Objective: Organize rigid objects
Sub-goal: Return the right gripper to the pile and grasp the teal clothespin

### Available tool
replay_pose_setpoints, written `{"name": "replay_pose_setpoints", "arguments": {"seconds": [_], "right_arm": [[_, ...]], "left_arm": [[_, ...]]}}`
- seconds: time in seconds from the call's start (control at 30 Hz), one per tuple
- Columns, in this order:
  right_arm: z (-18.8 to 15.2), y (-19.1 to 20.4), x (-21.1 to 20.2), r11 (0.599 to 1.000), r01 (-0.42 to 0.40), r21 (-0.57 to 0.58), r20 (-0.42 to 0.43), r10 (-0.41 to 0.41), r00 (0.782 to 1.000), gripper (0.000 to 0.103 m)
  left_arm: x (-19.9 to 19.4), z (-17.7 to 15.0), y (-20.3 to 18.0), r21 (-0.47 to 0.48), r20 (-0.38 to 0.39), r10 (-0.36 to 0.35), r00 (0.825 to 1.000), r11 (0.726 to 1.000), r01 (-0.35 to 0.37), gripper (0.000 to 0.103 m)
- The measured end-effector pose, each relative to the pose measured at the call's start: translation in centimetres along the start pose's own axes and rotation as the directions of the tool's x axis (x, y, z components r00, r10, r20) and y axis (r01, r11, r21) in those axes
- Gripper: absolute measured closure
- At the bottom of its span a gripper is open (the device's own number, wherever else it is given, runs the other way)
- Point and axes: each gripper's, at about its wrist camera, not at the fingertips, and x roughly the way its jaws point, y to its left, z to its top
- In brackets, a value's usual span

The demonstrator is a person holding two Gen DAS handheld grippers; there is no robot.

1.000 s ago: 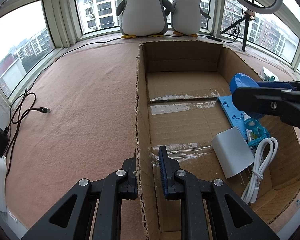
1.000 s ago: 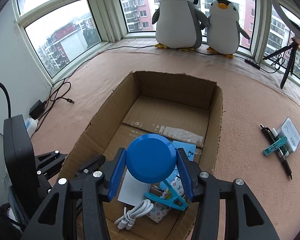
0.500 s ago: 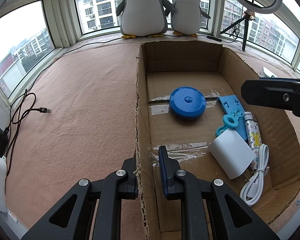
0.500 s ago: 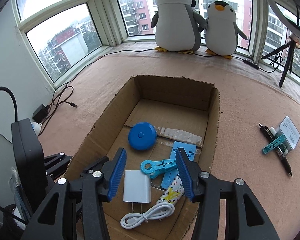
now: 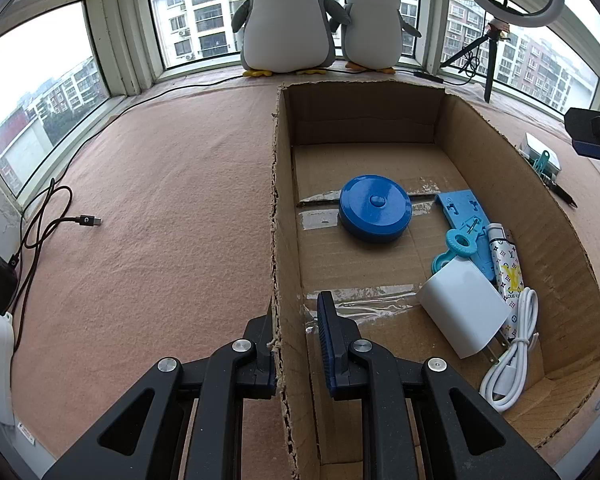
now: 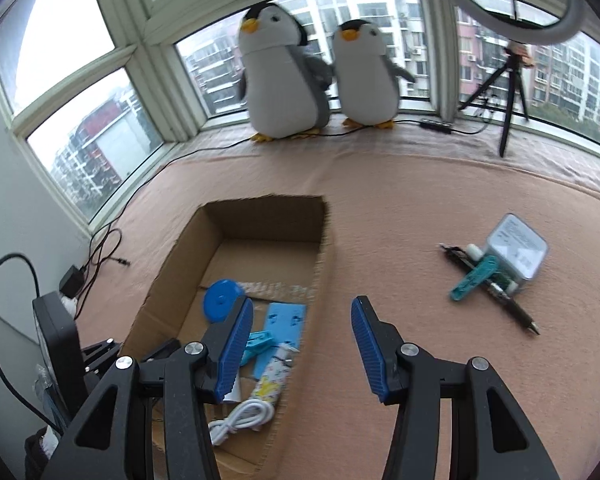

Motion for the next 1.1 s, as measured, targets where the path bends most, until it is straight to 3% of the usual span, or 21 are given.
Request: {"name": "replay_pose_setpoints", "arguments": {"seconds": [0.3, 0.57, 0.77, 1.1], "right_arm": [[0.4, -6.9, -1.0, 0.982, 0.065, 0.179, 0.017, -0.069, 0.997, 0.056], [1.1, -11.7, 1.2, 0.932, 0.044, 0.359, -0.046, -0.029, 0.998, 0.056], [1.3, -13.6, 4.4, 0.897, 0.046, 0.44, -0.092, -0.006, 0.996, 0.056], [1.5, -15.8, 8.2, 0.864, 0.108, 0.491, -0.149, -0.039, 0.988, 0.056]], "left_arm": [[0.0, 0.0, 0.0, -0.001, 0.0, 0.0, 1.0, 1.0, 0.0, 0.086], [0.0, 0.0, 0.0, -0.003, 0.001, -0.001, 1.0, 1.0, 0.001, 0.086], [0.0, 0.0, 0.0, -0.002, 0.0, -0.001, 1.0, 1.0, 0.001, 0.086], [0.0, 0.0, 0.0, -0.002, -0.001, -0.003, 1.0, 1.0, 0.003, 0.086]]}}
